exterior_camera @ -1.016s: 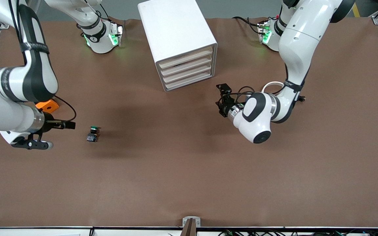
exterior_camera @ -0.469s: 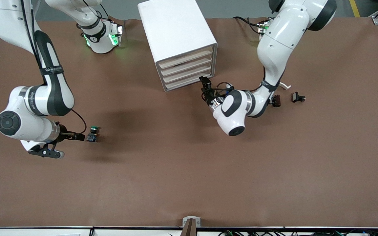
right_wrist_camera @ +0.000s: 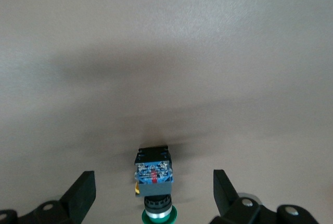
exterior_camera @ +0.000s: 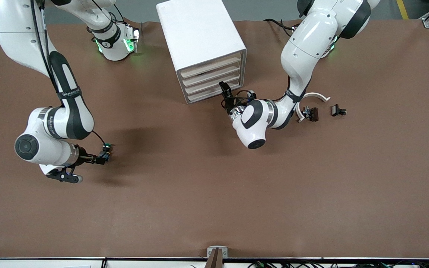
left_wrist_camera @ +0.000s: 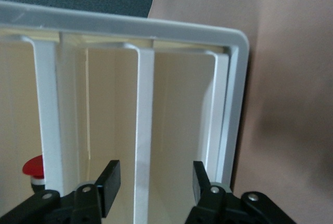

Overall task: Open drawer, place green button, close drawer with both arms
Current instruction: 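Grasp the drawer front with the left gripper while the right gripper grasps the button, then pull the drawer open with the left gripper while the right gripper lifts the button, then carry the button over the open drawer while the left gripper withdraws, then release the button into the drawer while the left gripper returns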

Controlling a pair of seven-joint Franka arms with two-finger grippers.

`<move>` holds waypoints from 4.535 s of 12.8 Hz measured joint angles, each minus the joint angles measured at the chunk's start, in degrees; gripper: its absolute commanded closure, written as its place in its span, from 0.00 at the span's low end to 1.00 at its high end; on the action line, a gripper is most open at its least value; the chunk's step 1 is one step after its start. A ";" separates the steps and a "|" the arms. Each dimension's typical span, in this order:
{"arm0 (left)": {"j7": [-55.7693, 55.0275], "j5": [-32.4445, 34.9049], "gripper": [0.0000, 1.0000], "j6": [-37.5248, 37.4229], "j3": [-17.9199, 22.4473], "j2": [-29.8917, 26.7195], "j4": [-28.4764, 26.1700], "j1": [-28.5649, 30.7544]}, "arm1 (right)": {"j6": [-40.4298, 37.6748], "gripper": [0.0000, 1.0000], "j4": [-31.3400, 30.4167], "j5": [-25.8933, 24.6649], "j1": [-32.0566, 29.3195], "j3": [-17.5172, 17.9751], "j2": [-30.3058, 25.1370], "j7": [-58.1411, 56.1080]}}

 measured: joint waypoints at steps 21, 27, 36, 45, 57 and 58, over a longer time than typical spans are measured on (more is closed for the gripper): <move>0.16 -2.70 0.93 0.81 3.36 0.54 4.14 7.69 | 2.52 0.61 -3.08 0.00 1.44 0.16 3.53 -0.04; 0.12 -2.72 0.00 0.82 3.49 0.60 5.98 10.63 | 0.27 0.64 -1.80 0.00 1.44 0.16 3.03 -0.03; -0.04 -2.72 0.00 0.03 5.20 -0.21 17.46 17.05 | -32.78 0.65 13.47 0.05 7.77 0.51 -3.40 20.00; 17.52 5.96 0.00 -1.00 7.31 -9.72 21.96 29.99 | -39.34 0.61 18.16 7.02 33.46 1.18 -7.09 73.04; 80.79 27.87 0.00 -5.67 6.09 -20.09 21.60 35.99 | -18.61 0.65 17.54 12.05 45.06 1.14 1.46 96.87; 84.07 33.01 0.00 -5.96 3.96 -20.99 21.02 35.51 | -17.95 0.65 17.04 12.05 45.32 1.14 1.77 96.89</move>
